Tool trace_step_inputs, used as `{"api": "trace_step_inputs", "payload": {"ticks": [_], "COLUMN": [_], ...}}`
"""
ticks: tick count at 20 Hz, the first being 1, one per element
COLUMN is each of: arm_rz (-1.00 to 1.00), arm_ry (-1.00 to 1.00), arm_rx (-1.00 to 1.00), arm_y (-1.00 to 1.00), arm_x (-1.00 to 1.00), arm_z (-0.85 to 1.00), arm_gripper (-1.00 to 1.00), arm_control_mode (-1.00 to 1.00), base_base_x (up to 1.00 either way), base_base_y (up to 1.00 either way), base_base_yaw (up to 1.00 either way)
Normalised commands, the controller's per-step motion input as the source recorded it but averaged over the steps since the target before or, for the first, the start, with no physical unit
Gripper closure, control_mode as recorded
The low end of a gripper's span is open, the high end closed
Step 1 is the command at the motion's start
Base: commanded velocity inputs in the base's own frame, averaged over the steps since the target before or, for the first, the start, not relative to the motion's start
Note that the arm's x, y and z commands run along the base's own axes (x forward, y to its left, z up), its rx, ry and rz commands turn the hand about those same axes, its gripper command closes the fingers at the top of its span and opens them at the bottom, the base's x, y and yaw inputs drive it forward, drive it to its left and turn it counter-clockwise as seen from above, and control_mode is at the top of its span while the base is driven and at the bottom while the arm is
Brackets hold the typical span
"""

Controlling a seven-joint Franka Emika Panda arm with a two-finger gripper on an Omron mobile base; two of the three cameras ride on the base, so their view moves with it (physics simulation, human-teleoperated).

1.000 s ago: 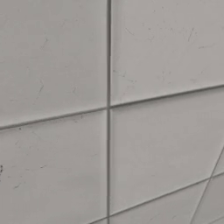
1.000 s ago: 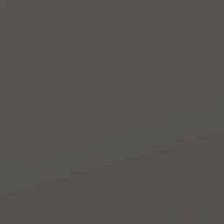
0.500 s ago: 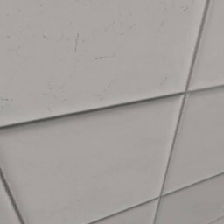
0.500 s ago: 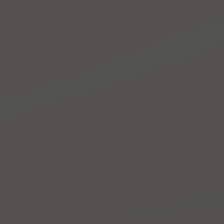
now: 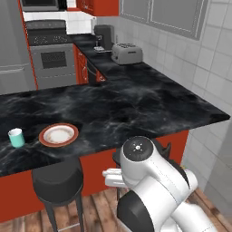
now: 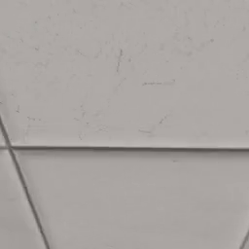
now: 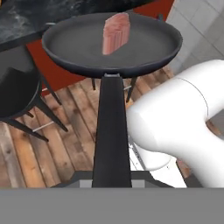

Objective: Pick up the pan with the steak in it and place it on the dining table. Then place the steak on the plate.

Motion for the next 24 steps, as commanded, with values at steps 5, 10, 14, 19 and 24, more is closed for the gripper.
{"api": "trace_step_inputs", "payload": {"ticks": [5,10,14,19,24], "arm_rz": [0.00,0.04,0.06,0.08,0.10], "arm_ry": [0.00,0.00,-0.01,-0.11,-0.13], "arm_rx": [0.00,0.02,0.00,0.00,0.00], "arm_y": [0.00,-0.03,0.00,0.00,-0.02], "arm_x": [0.00,0.67,0.74,0.27,0.12], "arm_z": [0.00,-0.03,-0.03,-0.10,-0.11], "arm_gripper": [1.00,1.00,1.00,1.00,1.00], "arm_control_mode": [1.00,-1.00,-1.00,-1.00,-1.00], "base_base_x": [0.70,0.14,0.00,0.00,0.00], "base_base_y": [-0.06,-0.01,0.00,0.00,0.00], "base_base_yaw": [0.04,0.01,0.00,0.00,0.00]}}
